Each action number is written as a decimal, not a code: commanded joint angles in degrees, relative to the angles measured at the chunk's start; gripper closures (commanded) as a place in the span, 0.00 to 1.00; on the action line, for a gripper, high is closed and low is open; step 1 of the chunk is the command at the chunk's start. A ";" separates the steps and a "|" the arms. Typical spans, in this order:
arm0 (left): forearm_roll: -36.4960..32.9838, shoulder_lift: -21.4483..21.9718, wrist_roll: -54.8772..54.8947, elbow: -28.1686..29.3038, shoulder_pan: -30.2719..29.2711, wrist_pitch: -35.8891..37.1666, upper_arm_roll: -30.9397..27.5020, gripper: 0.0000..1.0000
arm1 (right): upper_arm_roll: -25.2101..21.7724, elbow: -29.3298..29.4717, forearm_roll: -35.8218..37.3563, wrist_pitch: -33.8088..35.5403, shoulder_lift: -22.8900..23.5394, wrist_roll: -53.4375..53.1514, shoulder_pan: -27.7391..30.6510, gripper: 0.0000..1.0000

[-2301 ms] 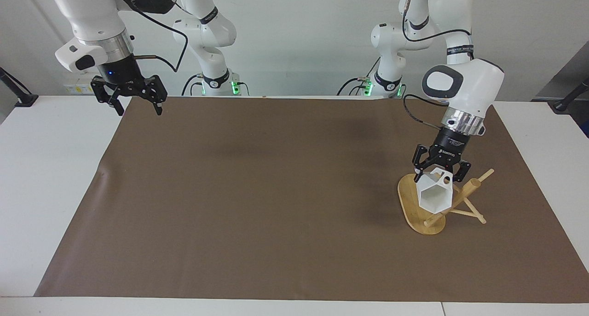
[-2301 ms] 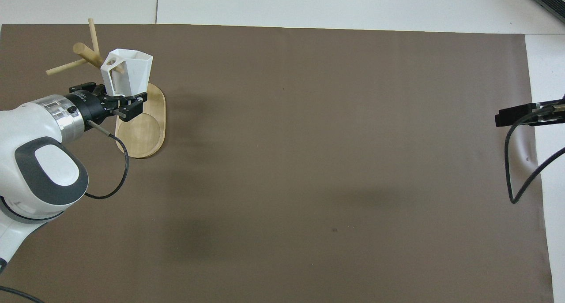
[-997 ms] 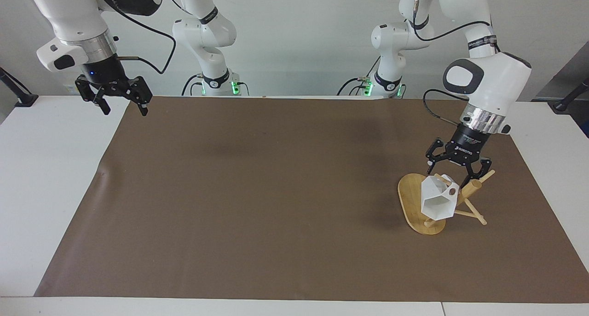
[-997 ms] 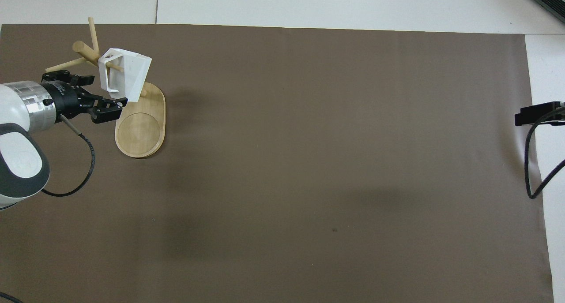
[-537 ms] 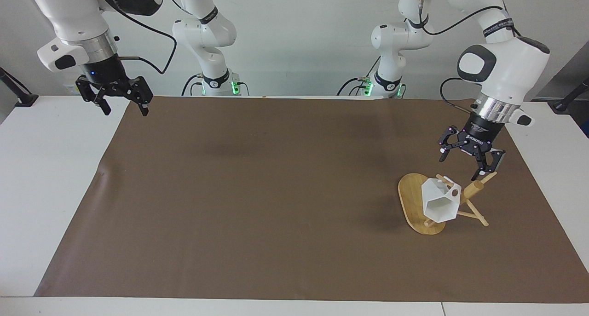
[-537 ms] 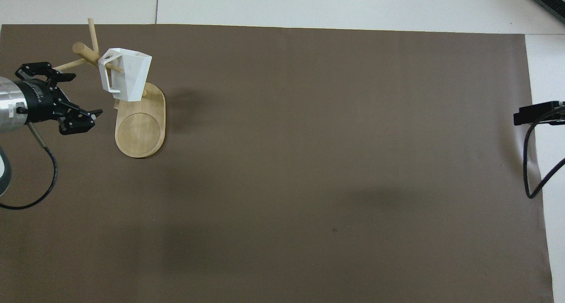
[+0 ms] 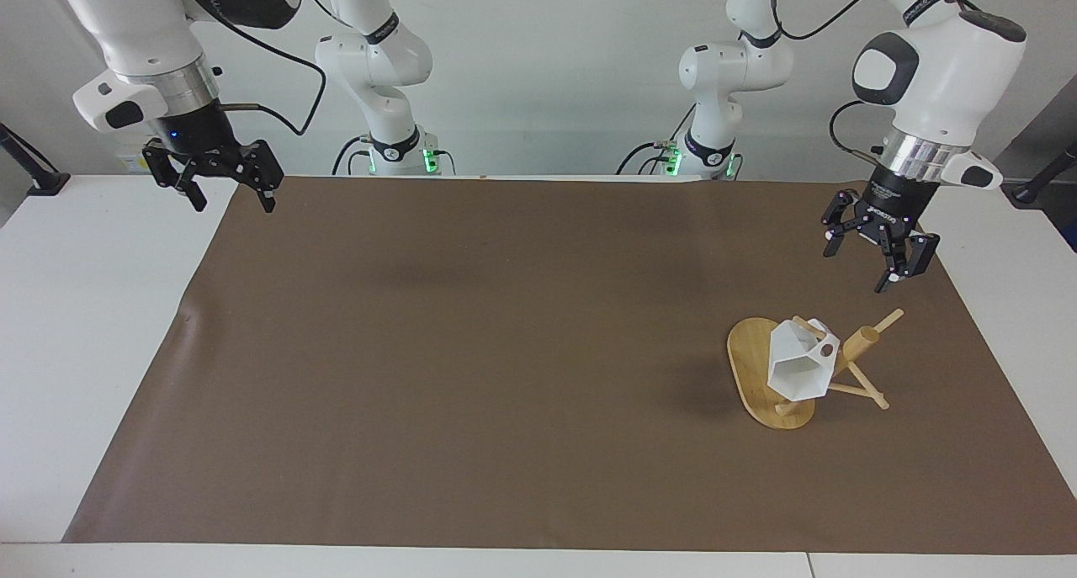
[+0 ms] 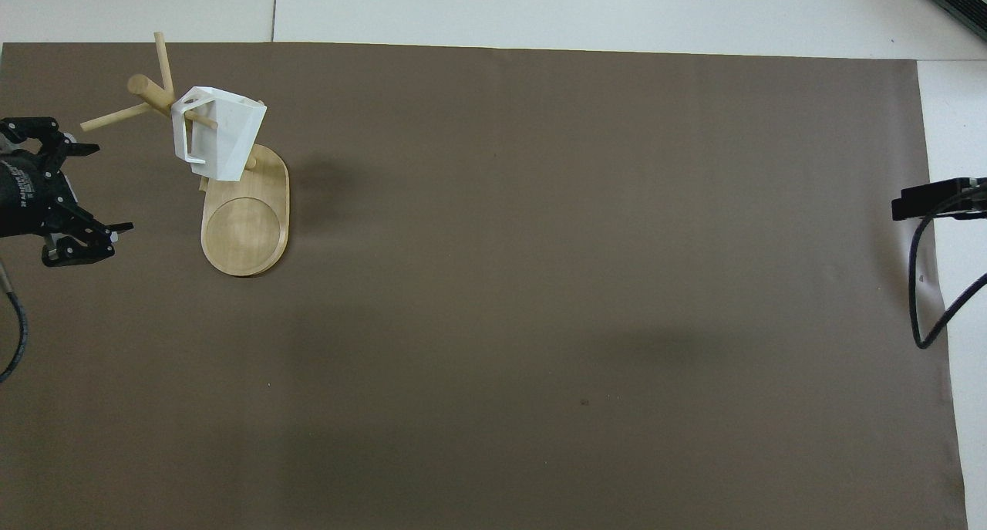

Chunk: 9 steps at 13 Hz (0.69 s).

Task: Hang cup on rack
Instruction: 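Open the left gripper and draw it back from the cup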

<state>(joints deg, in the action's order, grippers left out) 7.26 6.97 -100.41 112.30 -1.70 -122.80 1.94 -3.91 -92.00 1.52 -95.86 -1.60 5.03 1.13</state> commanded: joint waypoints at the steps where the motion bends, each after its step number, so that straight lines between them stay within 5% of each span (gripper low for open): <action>1: -2.78 0.85 9.22 -2.52 0.64 5.98 -0.45 0.00 | 0.57 -0.55 -0.55 0.58 -0.42 0.07 0.37 0.00; 9: -2.69 1.82 50.35 -4.01 0.73 12.57 -0.19 0.00 | 0.57 -0.55 -0.55 1.73 -0.51 0.15 0.37 0.00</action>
<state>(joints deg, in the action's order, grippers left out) 5.74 8.35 -57.36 109.71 -1.67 -113.37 2.13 -3.65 -92.03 1.50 -94.64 -1.60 5.03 1.12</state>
